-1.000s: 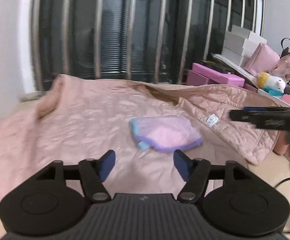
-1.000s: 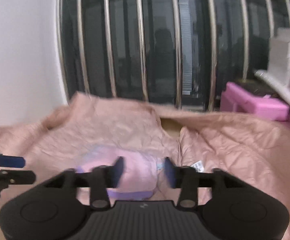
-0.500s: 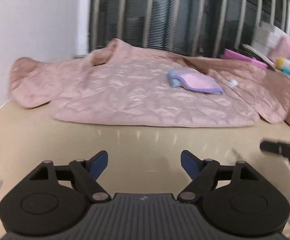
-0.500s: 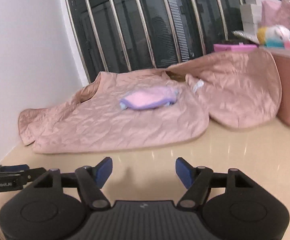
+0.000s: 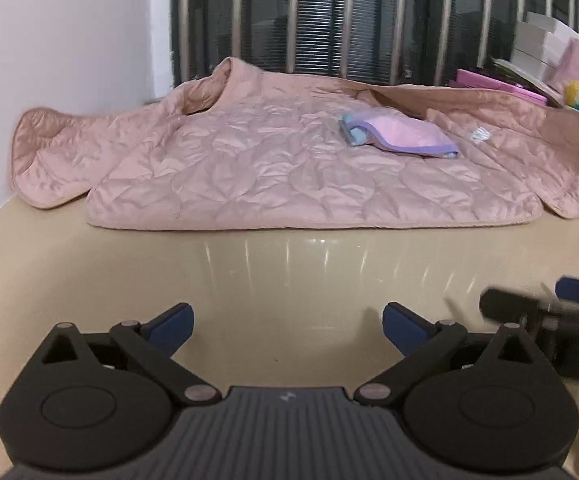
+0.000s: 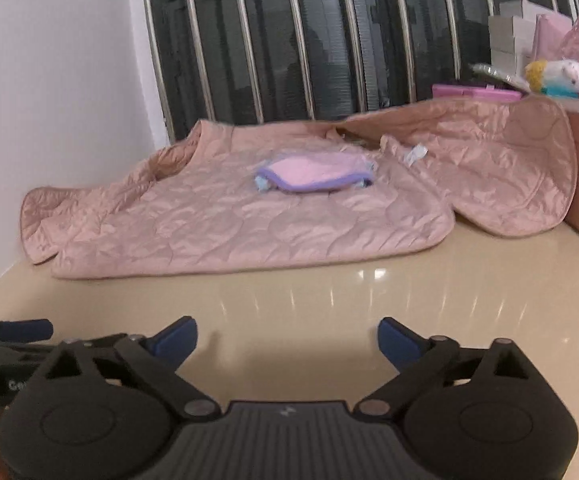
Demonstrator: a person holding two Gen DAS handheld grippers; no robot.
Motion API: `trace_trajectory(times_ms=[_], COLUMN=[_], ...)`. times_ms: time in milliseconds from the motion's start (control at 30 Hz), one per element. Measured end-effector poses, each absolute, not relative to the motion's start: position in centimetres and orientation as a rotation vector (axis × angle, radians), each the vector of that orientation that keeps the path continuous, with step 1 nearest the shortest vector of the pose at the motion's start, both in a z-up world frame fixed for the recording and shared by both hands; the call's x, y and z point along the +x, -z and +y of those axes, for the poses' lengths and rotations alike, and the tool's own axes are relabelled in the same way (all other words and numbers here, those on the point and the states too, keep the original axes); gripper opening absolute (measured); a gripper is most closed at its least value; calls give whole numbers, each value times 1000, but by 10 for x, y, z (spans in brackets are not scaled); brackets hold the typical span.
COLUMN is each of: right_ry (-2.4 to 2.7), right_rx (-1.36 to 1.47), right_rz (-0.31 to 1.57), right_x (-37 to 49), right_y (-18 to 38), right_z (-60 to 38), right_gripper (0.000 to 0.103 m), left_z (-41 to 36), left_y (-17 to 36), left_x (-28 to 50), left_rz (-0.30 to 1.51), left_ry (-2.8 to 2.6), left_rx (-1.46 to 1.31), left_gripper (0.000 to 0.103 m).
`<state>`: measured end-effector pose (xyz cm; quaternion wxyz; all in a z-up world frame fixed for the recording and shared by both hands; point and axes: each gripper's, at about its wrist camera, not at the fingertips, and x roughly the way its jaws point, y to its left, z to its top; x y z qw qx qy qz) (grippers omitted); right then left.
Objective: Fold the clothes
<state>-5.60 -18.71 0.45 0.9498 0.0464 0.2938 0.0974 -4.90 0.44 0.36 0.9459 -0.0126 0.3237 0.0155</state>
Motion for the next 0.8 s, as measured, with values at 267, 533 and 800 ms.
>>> trace_trajectory(times_ms=[267,533,800], right_ry=[-177,-164,-155], right_rx=[-8,-42,-31], right_rz=[657,675,676], right_x=[-46,-41,-39], right_y=[-1,2,1], right_z=[-168,-164,-166], right_gripper=[100,103,103], left_z=[9,7,5], left_y=[-1,-2,-1], left_x=[-38,-29,-23], left_rz=[675,696,703], left_ry=[-98,-102,-82], left_rx=[-44,-24,-21], left_gripper=[103,102,102])
